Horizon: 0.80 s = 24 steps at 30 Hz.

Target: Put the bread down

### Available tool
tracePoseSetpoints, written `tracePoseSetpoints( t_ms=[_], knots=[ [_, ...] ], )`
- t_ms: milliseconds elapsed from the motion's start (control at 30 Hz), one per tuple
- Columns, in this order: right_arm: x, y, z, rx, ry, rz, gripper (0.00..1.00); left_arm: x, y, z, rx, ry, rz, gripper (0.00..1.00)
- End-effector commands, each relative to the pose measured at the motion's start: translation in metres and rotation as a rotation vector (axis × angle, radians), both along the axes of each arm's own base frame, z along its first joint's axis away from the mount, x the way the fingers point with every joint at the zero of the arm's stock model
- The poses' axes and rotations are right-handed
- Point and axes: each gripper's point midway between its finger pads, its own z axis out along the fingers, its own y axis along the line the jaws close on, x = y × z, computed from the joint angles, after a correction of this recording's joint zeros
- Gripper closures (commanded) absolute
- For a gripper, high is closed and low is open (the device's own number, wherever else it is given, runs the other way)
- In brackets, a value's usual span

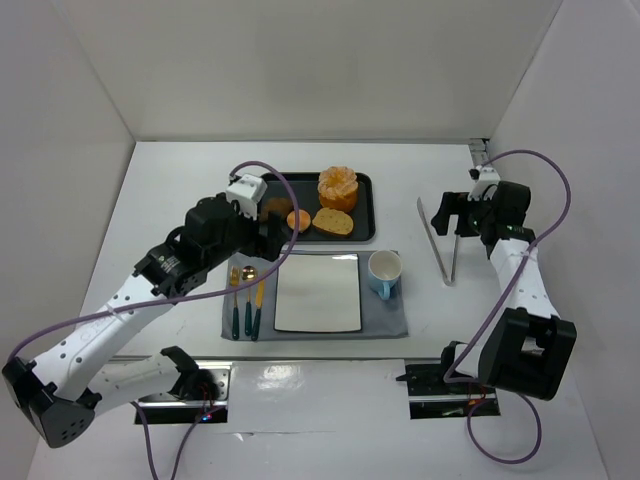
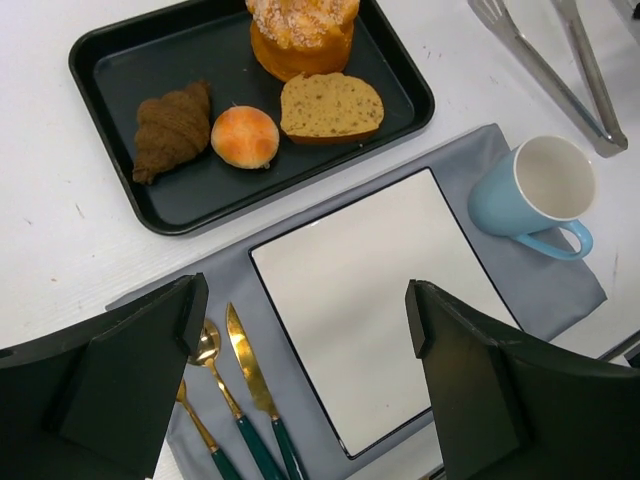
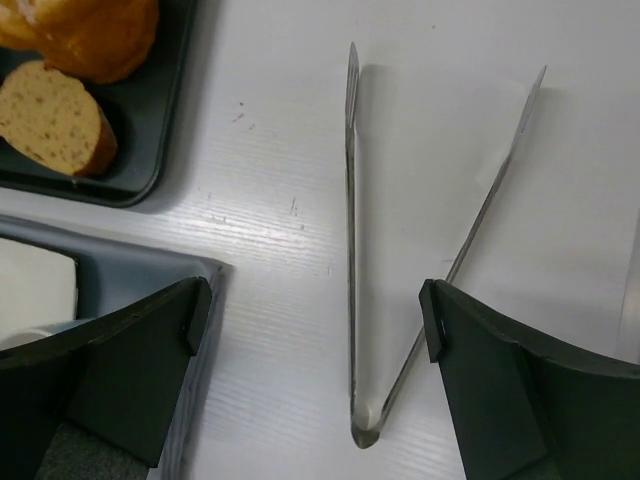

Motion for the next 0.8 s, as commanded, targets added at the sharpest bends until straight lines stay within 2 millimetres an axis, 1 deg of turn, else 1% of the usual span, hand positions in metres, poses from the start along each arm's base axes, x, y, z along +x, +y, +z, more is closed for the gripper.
tracePoseSetpoints(
  t_ms=[0,33,67,100,133,200,267,300,333,367,400,500,567,700,733,767],
  knots=[
    [0.0,-0.006,-0.007,-0.086,0.007,0.074,0.0,-0.001,0.002,0.022,-0.04,-0.08,0.0,0.0],
    [0.001,-0.014,-0.015,-0.124,0.016,0.049,0.0,-0.003,0.003,0.026,-0.049,-0.092,0.0,0.0],
    [0.002,-0.019,-0.021,-0.146,0.032,0.045,0.0,-0.005,0.005,0.031,-0.057,-0.103,0.0,0.0],
    [0.002,-0.023,-0.03,-0.165,0.058,0.039,0.0,-0.005,0.005,0.031,-0.057,-0.103,0.0,0.0],
    [0.002,-0.032,-0.045,-0.187,0.116,0.014,0.0,-0.006,0.008,0.035,-0.063,-0.116,0.009,0.0],
    [0.003,-0.04,-0.058,-0.212,0.153,-0.003,0.0,-0.007,0.008,0.036,-0.07,-0.126,0.009,0.0],
    [0.004,-0.042,-0.07,-0.201,0.193,-0.015,0.0,-0.007,0.008,0.036,-0.07,-0.126,0.009,0.0],
    [0.007,-0.043,-0.071,-0.201,0.195,-0.014,0.0,-0.007,0.008,0.036,-0.07,-0.126,0.009,0.0],
    [0.005,-0.041,-0.08,-0.181,0.228,-0.02,0.0,-0.008,0.007,0.036,-0.073,-0.124,0.001,0.0],
    [0.004,-0.041,-0.08,-0.181,0.228,-0.02,0.02,-0.008,0.007,0.036,-0.073,-0.124,0.001,0.0],
    [0.004,-0.041,-0.084,-0.169,0.241,-0.026,0.03,-0.008,0.007,0.036,-0.073,-0.124,0.001,0.0],
    [-0.002,-0.043,-0.092,-0.173,0.269,-0.048,0.05,-0.01,0.003,0.036,-0.087,-0.115,-0.019,0.0],
    [-0.003,-0.042,-0.092,-0.166,0.27,-0.054,0.05,-0.013,-0.001,0.036,-0.095,-0.109,-0.045,0.0],
    [-0.001,-0.036,-0.091,-0.14,0.26,-0.028,0.05,-0.013,-0.001,0.036,-0.095,-0.109,-0.045,0.0],
    [-0.004,-0.035,-0.095,-0.135,0.278,-0.026,0.05,-0.013,-0.001,0.036,-0.095,-0.109,-0.045,0.0],
    [-0.003,-0.032,-0.094,-0.125,0.274,-0.015,0.05,-0.013,-0.001,0.036,-0.095,-0.109,-0.045,0.0]
  ],
)
